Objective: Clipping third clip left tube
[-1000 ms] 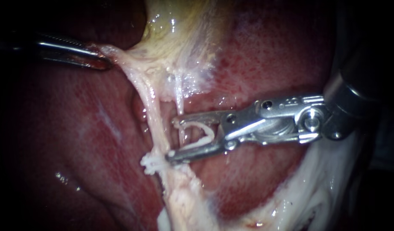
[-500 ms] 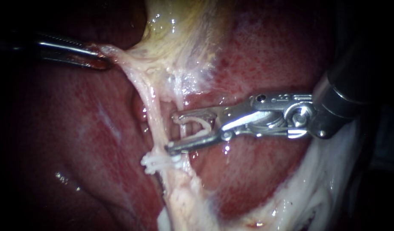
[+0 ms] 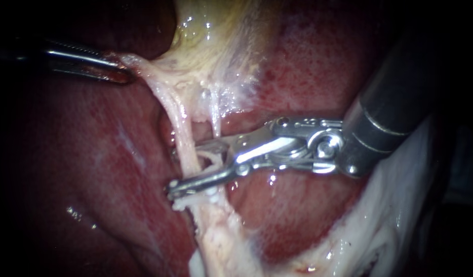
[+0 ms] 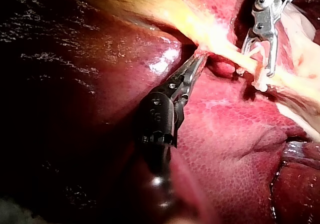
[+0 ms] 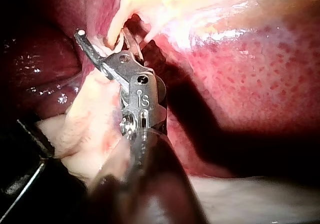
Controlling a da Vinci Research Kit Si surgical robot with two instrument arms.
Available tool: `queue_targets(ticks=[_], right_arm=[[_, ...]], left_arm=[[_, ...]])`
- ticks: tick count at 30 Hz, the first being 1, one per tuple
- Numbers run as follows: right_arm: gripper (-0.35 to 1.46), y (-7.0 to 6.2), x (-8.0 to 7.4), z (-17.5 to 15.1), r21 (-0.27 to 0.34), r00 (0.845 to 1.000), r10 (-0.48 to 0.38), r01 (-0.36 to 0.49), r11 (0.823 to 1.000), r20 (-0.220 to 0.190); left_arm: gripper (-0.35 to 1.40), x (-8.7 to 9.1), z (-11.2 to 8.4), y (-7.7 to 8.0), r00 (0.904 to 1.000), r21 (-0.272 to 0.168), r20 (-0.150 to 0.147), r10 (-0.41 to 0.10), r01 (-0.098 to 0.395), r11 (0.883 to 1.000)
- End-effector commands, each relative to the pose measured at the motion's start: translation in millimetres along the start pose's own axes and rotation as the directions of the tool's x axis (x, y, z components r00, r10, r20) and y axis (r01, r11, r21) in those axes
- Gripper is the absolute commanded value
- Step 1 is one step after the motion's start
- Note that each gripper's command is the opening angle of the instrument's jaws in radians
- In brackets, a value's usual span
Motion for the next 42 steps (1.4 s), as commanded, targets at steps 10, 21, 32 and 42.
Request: queue_targets(ticks=[10, 21, 32, 42], right_arm=[[0.48, -1.9, 3.5, 0.2, 0.054, 0.996, 0.026, -0.022, 0.998, -0.079], [0.14, -2.9, 4.6, -0.4, 0.062, 0.995, 0.051, -0.046, 0.997, -0.081], [-0.35, -3.0, 4.4, -0.8, 0.068, 0.99, 0.115, -0.11, 0.992, -0.077], [-0.35, -3.2, 4.2, -0.6, 0.085, 0.985, 0.158, -0.153, 0.985, -0.067]], left_arm=[[-0.35, 0.0, 0.1, -0.1, 1.0, 0.001, 0.0, 0.0, 0.0, 1.0], [-0.35, -0.1, 0.2, -0.1, 1.0, 0.001, 0.0, 0.0, 0.0, 1.0], [-0.35, -0.1, 0.3, -0.1, 1.0, 0.002, 0.0, 0.0, 0.0, 1.0], [-0.35, -0.1, 0.4, -0.2, 1.0, 0.002, 0.0, 0.0, 0.0, 1.0]])
